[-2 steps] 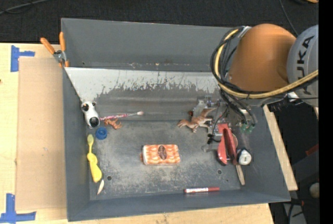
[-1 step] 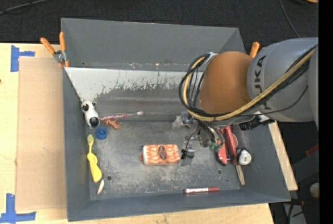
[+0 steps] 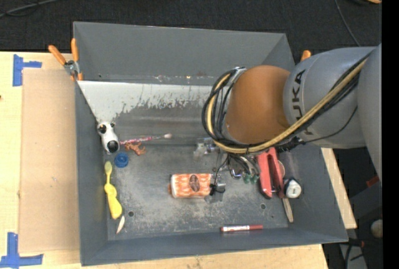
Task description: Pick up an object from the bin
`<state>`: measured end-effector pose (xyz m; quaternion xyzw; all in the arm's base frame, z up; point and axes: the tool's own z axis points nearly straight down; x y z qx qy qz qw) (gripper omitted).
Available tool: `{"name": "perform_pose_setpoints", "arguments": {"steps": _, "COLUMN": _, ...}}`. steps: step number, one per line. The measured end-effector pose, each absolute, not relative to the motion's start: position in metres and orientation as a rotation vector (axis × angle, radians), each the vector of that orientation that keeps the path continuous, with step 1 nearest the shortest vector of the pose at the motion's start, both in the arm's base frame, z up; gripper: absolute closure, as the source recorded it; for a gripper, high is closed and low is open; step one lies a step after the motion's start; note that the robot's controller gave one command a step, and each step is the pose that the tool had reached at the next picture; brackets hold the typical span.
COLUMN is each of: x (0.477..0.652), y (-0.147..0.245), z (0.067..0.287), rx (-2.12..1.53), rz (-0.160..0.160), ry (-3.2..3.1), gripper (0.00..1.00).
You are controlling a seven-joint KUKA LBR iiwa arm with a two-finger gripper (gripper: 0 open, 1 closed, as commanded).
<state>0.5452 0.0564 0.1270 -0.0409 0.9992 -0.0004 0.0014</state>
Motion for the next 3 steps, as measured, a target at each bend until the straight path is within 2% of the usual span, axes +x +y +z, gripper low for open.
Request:
{"name": "perform_pose_setpoints", "arguments": {"steps": 1, "x": 0.543, "y": 0.075, "z": 0.114, "rx": 0.034, "rz": 0.003, "ry": 3.146, "gripper": 0.00}}
{"name": "perform_pose_setpoints", "arguments": {"steps": 2, "x": 0.539, "y": 0.077, "z": 0.067, "rx": -0.080, "rz": 0.001, "ry": 3.138, "gripper": 0.00}}
{"name": "perform_pose_setpoints", "arguments": {"steps": 3, "x": 0.540, "y": 0.076, "z": 0.070, "rx": 0.157, "rz": 0.005, "ry": 3.135, "gripper": 1.00}}
